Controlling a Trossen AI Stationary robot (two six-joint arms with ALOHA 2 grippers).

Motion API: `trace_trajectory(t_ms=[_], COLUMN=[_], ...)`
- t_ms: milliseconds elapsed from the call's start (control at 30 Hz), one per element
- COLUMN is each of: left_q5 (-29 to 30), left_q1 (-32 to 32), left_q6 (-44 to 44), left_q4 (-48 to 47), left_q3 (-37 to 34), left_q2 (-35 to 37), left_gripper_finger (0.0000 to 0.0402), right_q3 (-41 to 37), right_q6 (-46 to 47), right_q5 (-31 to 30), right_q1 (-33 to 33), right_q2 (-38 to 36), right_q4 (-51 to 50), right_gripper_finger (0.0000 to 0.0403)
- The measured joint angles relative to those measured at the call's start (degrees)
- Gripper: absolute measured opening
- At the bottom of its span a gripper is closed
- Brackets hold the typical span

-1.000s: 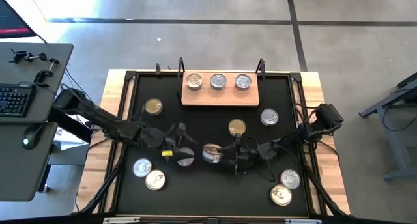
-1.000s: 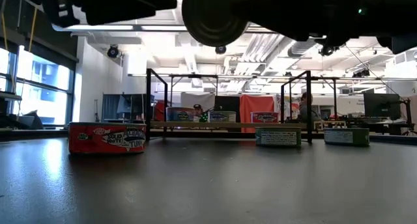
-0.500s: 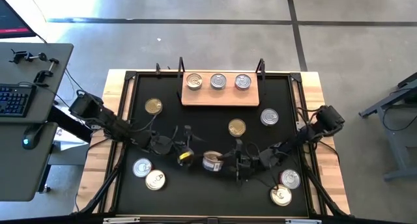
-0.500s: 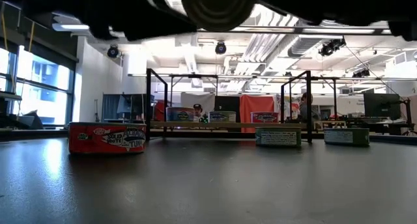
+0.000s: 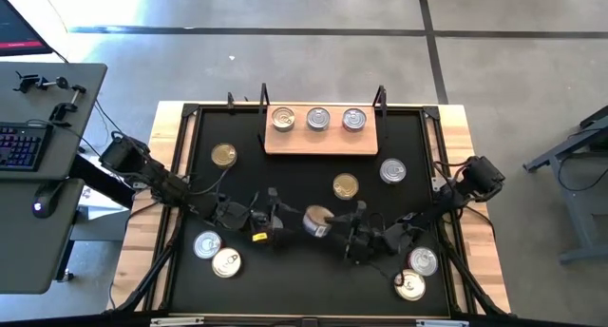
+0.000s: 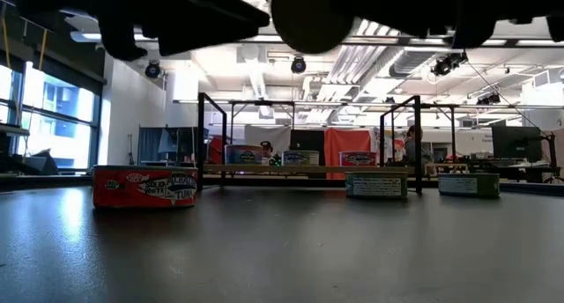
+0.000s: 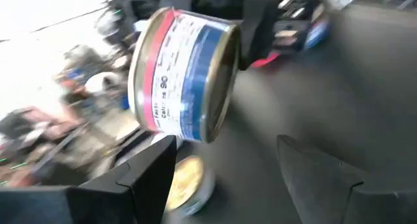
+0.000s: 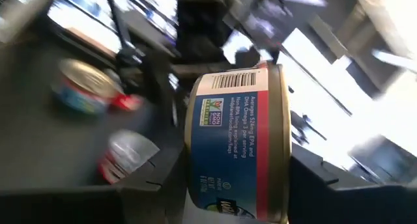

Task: Stack canned seafood by type on shelf
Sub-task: Put the top left blue canned tuna on the lower right shelf

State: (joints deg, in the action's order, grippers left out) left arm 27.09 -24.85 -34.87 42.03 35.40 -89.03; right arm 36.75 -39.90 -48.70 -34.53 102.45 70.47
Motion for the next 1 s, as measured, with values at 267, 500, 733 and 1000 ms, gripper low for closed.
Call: trace_trajectory(t_ms=[267, 500, 733, 1000], left_q5=[2.63, 0.4, -1.49, -0.98], left_q1=[-0.71, 1.02, 4.45, 6.17], left_q6=[-5.18, -11.1, -7.84, -6.71], left_q4=[1.29, -0.42, -7.95, -10.38], left_q3=[0.0, 1.39, 2.36, 2.47], left_q2=[0.04, -0.26, -0.26, -0.33], left_gripper_finger=[0.0257, 0.0257, 0.0257, 0.0257], right_q3=[5.97, 20.13, 25.07, 25.17], right_q6=[18.24, 40.45, 41.27, 41.39], right_q5=[-6.35, 4.25, 11.8, 15.07], right_q1=[2.31, 9.26, 12.94, 15.23], right_q2=[0.0, 0.0, 0.0, 0.0], right_q4=[-22.3, -63.12, -68.91, -68.89], right_gripper_finger=[0.0168, 0.0168, 0.0168, 0.0168])
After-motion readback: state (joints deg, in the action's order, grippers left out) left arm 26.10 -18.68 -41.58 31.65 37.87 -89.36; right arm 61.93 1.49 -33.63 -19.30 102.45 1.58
